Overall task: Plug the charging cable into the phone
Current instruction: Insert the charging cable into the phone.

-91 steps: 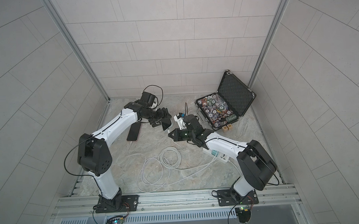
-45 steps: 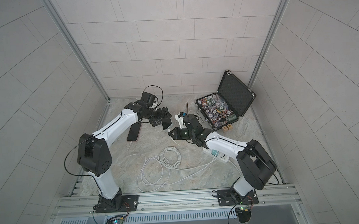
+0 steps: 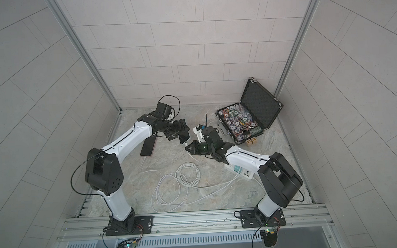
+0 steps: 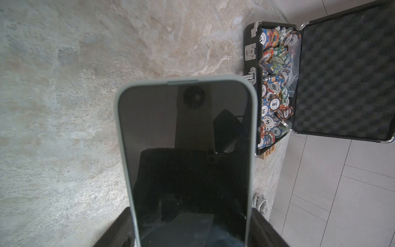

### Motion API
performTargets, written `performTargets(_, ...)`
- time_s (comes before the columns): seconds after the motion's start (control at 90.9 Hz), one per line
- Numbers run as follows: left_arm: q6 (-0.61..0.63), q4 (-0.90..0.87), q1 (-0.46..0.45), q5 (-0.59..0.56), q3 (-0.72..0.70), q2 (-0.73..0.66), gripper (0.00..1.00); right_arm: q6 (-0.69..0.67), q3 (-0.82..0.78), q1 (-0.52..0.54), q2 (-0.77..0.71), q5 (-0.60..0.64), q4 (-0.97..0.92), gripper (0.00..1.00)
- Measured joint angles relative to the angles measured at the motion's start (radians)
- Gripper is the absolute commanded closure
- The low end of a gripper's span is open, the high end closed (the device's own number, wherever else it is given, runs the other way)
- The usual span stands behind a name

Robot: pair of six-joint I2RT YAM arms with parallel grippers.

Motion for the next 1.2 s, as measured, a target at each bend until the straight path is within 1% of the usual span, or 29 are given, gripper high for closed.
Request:
performTargets(0.176,0.042,0.074,-0.019,-0.034,-0.072,-0.057,0.43,0.012,0.0,0.0,0.0,-0.006,-0.005,1.0)
performTargets(0.341,0.078,0.119,-0.035,-0.061,-0.108,-0.098,0.44,0.014,0.0,-0.009,-0.002,-0.008,-0.021,1.0)
performTargets(0.748,0.114,0.162,-0.056,-0.066,-0.121,-0.122,0.45,-0.02,0.0,-0.023,-0.04,0.016,-0.078,1.0)
performTargets(1.2,0.156,0.162,-0.065,-0.048,-0.135,-0.13,0.48,-0.135,0.0,-0.024,-0.065,0.029,-0.138,1.0)
